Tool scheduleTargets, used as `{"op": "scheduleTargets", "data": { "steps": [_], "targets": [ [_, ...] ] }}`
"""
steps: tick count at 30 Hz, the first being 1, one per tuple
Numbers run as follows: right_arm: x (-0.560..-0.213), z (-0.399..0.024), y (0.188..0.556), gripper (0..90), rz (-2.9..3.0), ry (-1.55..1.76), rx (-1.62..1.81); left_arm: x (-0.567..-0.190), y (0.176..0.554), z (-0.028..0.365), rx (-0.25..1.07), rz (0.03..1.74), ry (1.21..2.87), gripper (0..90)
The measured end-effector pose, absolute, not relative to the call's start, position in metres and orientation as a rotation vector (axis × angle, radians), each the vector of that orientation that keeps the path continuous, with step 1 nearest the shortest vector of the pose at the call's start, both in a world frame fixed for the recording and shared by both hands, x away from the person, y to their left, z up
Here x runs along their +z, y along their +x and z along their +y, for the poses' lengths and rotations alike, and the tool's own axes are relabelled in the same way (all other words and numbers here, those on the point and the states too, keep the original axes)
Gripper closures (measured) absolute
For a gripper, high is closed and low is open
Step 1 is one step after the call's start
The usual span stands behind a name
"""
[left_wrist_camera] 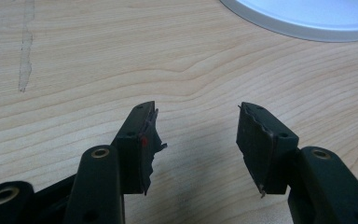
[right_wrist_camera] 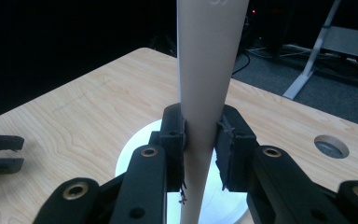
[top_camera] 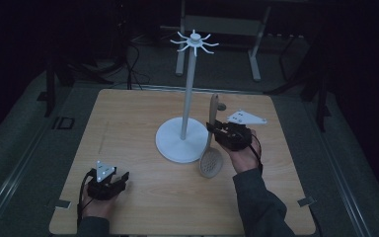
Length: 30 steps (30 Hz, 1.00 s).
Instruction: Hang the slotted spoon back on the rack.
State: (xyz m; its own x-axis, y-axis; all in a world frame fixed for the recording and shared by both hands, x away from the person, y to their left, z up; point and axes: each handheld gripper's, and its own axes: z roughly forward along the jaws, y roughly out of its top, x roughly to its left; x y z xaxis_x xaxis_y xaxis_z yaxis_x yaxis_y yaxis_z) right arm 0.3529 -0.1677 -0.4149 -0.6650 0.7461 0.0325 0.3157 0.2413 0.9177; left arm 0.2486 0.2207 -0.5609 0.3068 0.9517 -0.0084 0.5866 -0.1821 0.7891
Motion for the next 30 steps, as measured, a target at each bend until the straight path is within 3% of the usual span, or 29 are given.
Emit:
{"op": "scheduleTargets", "data": {
  "steps": [30],
  "targets": [
    [-0.391, -0.167, 0.363, 74.1, 2.054, 0.954, 1.457, -0.561, 0.248, 0.221, 0.661, 1.368, 1.874, 47.8]
  ]
}}
